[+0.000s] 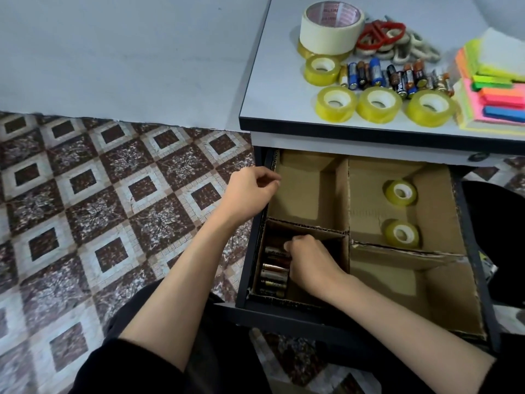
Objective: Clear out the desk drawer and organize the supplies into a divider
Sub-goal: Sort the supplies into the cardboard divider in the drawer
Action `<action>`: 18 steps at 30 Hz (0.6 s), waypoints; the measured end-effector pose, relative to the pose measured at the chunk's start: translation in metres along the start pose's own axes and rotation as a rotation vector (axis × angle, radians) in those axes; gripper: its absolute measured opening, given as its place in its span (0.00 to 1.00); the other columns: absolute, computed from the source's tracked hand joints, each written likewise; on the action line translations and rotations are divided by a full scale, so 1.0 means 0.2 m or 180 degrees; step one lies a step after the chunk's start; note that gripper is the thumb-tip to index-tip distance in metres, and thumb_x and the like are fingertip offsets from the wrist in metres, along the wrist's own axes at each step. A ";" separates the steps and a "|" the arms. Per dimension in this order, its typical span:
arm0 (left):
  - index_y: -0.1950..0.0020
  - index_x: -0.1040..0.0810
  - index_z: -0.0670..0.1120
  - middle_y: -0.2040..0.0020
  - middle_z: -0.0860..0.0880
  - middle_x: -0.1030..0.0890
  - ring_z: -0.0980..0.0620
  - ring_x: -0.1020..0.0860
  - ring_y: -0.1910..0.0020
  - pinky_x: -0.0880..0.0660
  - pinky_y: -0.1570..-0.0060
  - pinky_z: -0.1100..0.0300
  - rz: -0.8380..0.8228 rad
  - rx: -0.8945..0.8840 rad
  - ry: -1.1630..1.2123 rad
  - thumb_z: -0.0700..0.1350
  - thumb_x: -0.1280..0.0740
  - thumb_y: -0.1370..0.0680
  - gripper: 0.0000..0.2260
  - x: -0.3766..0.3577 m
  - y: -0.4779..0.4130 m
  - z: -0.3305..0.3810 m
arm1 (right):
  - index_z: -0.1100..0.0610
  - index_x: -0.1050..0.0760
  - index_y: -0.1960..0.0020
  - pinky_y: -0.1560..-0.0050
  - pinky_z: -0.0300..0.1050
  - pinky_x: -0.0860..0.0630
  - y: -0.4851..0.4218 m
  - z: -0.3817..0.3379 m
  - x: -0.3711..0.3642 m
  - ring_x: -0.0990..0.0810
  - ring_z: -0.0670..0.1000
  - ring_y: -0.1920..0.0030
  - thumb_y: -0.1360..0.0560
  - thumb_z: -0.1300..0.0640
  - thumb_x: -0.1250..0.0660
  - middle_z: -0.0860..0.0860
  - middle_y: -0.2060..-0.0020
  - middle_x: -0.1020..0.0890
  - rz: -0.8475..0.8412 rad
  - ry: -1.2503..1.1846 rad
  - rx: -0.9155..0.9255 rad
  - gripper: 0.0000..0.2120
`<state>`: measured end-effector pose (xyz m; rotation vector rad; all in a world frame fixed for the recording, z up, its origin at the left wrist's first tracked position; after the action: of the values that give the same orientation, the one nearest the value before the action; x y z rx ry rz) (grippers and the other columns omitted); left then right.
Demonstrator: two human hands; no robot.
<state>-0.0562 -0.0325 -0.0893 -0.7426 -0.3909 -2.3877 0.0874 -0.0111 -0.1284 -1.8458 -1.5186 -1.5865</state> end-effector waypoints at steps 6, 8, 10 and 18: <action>0.47 0.19 0.46 0.53 0.53 0.20 0.60 0.24 0.55 0.32 0.63 0.80 0.0017 -0.0159 -0.0241 0.42 0.35 0.23 0.07 -0.02 0.02 -0.02 | 0.59 0.21 0.53 0.51 0.49 0.24 0.09 0.03 0.12 0.22 0.54 0.52 0.26 0.65 0.37 0.53 0.54 0.20 0.0585 -0.0470 0.0093 0.06; 0.46 0.19 0.47 0.52 0.53 0.20 0.60 0.24 0.54 0.33 0.62 0.79 0.0012 -0.0245 -0.0367 0.42 0.34 0.23 0.07 -0.03 0.04 -0.03 | 0.57 0.22 0.56 0.54 0.45 0.24 0.14 0.05 0.18 0.22 0.49 0.56 0.25 0.62 0.35 0.48 0.58 0.21 0.0746 -0.0610 0.0118 0.04; 0.47 0.20 0.48 0.51 0.53 0.20 0.62 0.24 0.54 0.32 0.61 0.78 -0.0032 -0.0242 -0.0418 0.42 0.34 0.23 0.07 -0.04 0.05 -0.05 | 0.52 0.24 0.59 0.59 0.37 0.28 0.18 0.08 0.24 0.25 0.42 0.61 0.25 0.59 0.34 0.43 0.63 0.24 0.0855 -0.0709 0.0132 0.05; 0.58 0.21 0.54 0.60 0.59 0.19 0.63 0.22 0.59 0.28 0.59 0.75 0.0116 -0.0890 -0.0149 0.43 0.30 0.26 0.05 0.10 0.00 0.29 | 0.48 0.22 0.57 0.60 0.30 0.29 0.31 0.26 0.72 0.25 0.38 0.61 0.26 0.54 0.31 0.40 0.62 0.23 0.1581 -0.0570 -0.0103 0.02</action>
<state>-0.0459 -0.0161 -0.0318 -0.9225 -0.0602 -2.4212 0.1449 0.0769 -0.0013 -2.2106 -0.9819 -1.2445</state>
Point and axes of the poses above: each hand's wrist, its own y-axis away from the middle knuckle, its own x-axis out of the back of the hand, z = x × y, the point moved 3 cm from there along -y, towards the middle knuckle
